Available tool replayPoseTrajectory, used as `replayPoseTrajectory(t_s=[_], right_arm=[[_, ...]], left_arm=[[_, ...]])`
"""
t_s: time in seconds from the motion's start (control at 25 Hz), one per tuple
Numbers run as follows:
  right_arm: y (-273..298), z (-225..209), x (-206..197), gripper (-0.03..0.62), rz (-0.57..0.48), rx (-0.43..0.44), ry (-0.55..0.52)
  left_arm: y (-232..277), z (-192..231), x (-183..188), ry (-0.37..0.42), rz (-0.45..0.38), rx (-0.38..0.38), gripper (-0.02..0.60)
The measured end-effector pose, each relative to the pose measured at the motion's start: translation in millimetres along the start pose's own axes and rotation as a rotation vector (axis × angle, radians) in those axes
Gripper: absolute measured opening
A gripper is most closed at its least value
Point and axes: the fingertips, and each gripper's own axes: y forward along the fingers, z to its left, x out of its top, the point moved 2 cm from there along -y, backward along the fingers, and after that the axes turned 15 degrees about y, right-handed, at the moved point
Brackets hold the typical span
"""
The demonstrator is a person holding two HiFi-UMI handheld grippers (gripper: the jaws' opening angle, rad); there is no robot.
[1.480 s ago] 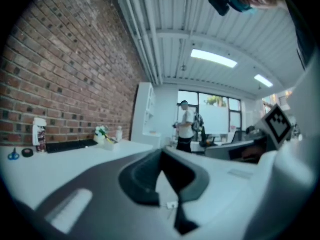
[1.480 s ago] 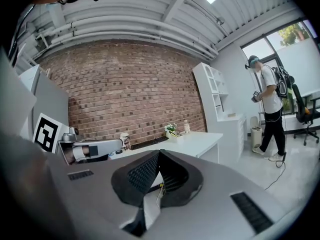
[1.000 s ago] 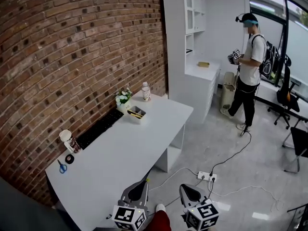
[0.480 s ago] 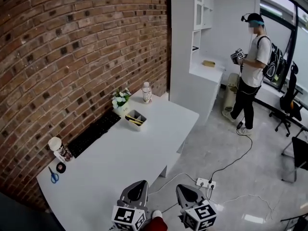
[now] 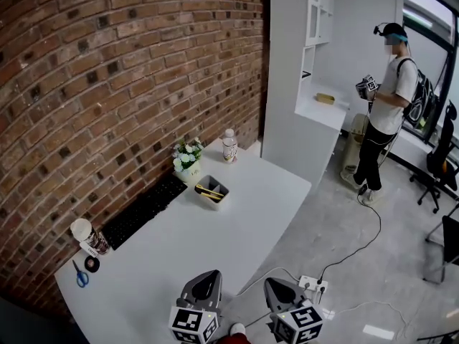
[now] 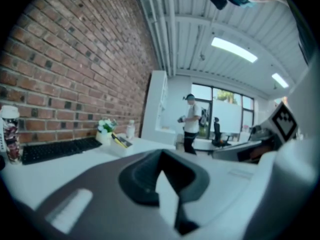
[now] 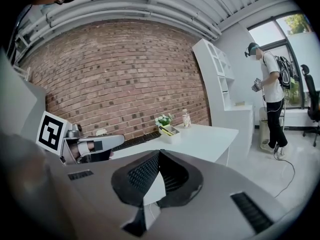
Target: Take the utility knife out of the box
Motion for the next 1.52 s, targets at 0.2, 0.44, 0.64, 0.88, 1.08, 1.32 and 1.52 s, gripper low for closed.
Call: replayPoseTrajectory(t_s=[0.2,0.44,0.64,0.88,1.08,1.32,1.52], right_arm=[[21.3,-0.3,8.6,0.008,0.004,-0.002,-0.012],[38.2,-1.2,13.5,0.008,0.014,0.004,-0.021],[48.1,-2.4,19.6,0.008,0.026,0.016,-0.031],[69.0,-14.3,30.5,0.008,0.046,0.033,-0.037],[94.4,-30.4,46.4,0.008,0.063,0.062,-0.043],[130.5,-48.3,58.0,0.008,0.105,0.092,-0.04],[160.1,-62.2,71.4,0.008,0.135,0.118,-0.05]], left_arm=[[18.4,14.1,-3.8,-0.009,0.01,-0.007,0.003],[36.8,24.6,-3.9,-0.006,0.036,-0.004,0.004],[51.3,35.7,0.6,0.003,0.036,0.014,0.005],[75.0,54.7,1.2,0.006,0.047,0.047,0.005],[100.6,73.5,-5.2,-0.011,0.077,0.091,0.005],[136.1,96.8,-13.0,-0.031,0.111,0.125,0.028],[165.8,118.5,-18.7,-0.052,0.135,0.162,0.04]])
